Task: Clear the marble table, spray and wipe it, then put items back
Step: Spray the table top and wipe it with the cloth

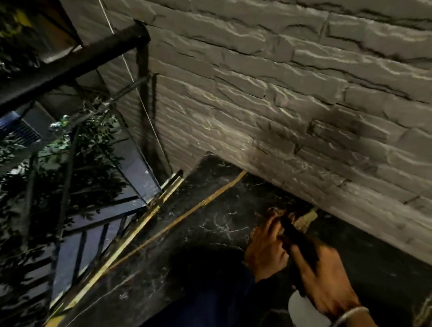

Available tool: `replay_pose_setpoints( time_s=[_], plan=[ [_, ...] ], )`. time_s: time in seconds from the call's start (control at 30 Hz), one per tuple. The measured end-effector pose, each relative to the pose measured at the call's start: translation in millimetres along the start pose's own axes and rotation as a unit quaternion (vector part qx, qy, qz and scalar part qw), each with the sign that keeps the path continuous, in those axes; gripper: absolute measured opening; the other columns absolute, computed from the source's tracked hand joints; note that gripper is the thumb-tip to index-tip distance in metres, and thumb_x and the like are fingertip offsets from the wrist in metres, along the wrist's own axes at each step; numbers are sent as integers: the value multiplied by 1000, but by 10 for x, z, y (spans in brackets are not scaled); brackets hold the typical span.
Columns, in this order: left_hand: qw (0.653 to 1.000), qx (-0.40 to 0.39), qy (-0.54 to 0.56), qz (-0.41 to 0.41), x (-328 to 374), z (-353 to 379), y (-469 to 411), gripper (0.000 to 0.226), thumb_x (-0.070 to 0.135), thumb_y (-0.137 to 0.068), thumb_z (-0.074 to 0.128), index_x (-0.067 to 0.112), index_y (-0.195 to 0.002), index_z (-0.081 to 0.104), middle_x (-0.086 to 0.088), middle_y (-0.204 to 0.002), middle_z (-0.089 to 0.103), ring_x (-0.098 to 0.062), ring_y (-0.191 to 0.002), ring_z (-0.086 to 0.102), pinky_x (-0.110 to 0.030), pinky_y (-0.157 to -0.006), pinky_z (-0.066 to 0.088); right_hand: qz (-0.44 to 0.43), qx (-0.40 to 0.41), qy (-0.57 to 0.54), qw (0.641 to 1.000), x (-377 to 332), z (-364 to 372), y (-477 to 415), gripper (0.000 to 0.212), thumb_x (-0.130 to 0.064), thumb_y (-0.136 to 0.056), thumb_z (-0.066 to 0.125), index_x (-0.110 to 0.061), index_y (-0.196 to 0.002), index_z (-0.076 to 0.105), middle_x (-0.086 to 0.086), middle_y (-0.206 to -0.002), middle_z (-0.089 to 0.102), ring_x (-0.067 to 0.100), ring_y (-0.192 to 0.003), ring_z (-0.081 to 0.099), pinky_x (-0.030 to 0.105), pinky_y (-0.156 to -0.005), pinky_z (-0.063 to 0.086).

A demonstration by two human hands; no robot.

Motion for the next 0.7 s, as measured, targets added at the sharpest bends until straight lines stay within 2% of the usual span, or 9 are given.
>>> replay_pose_setpoints(
  time_s=[0.1,0.17,0.3,0.37,0.43,0.5,0.57,0.6,0.7],
  plan=[
    [996,-6,-77,38,-187,21,-27,51,39,-90,47,27,-138,35,-2,-149,30,-23,-143,24,-47,-113,30,-3,21,10,1000,-181,-38,-5,27,-41,-92,47,-36,-117,59,-15,-64,61,1,-45,57,17,-50,47],
    [994,5,-95,58,-261,-105,35,50,38,-86,47,26,-133,34,-7,-145,36,-29,-140,29,-48,-114,29,-16,50,30,998,-221,-56,33,33,-48,-91,44,-38,-119,61,-20,-72,62,-5,-54,57,19,-56,47],
    [987,31,-113,113,-297,-234,140,51,35,-83,53,23,-128,34,-5,-139,35,-29,-133,39,-47,-109,38,-18,82,63,994,-302,12,114,57,-72,-86,28,-37,-112,63,-17,-93,64,6,-80,63,32,-69,55],
    [987,10,-100,125,-325,-201,142,45,38,-86,54,22,-127,46,-3,-143,30,-25,-139,29,-46,-113,32,-46,93,80,991,-437,91,144,44,-67,-89,32,-44,-115,60,-30,-96,57,-4,-93,52,19,-84,47],
    [983,-22,-132,127,-435,-139,76,39,42,-91,49,25,-125,58,2,-150,24,-21,-146,12,-45,-119,20,-40,91,43,994,-494,173,151,19,-41,-94,52,-58,-98,59,-41,-83,53,-20,-93,41,8,-89,35],
    [977,-18,-170,126,-593,-173,-79,39,41,-91,47,32,-128,54,3,-151,26,-20,-146,11,-44,-119,17,-44,72,33,996,-490,257,145,26,-44,-92,52,-60,-112,49,-40,-97,54,-26,-110,39,9,-99,33],
    [981,5,-176,81,-817,-360,-296,47,32,-84,52,37,-130,50,1,-146,34,-25,-142,22,-48,-116,22,-38,59,36,997,-440,312,121,43,-64,-88,40,-50,-128,49,-26,-115,56,-5,-115,51,28,-100,45],
    [983,26,-176,41,-998,-486,-400,49,29,-80,53,38,-128,51,-1,-143,39,-28,-140,26,-51,-115,25,-33,60,19,998,-406,327,119,47,-65,-88,40,-48,-130,50,-18,-114,57,0,-110,55,30,-95,48],
    [977,82,-180,-80,-1659,-903,-638,52,34,-78,40,37,-129,52,-3,-143,41,-31,-137,28,-51,-113,25,-41,63,23,997,-386,420,87,37,-58,-88,46,-60,-125,47,-23,-112,57,-6,-114,50,11,-97,39]
  ],
)
Point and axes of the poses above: each hand's wrist, its own y-axis away from the middle knuckle, its own z-axis out of the palm, x = y × z, the point moved 4 cm from there along -y, towards the middle knuckle
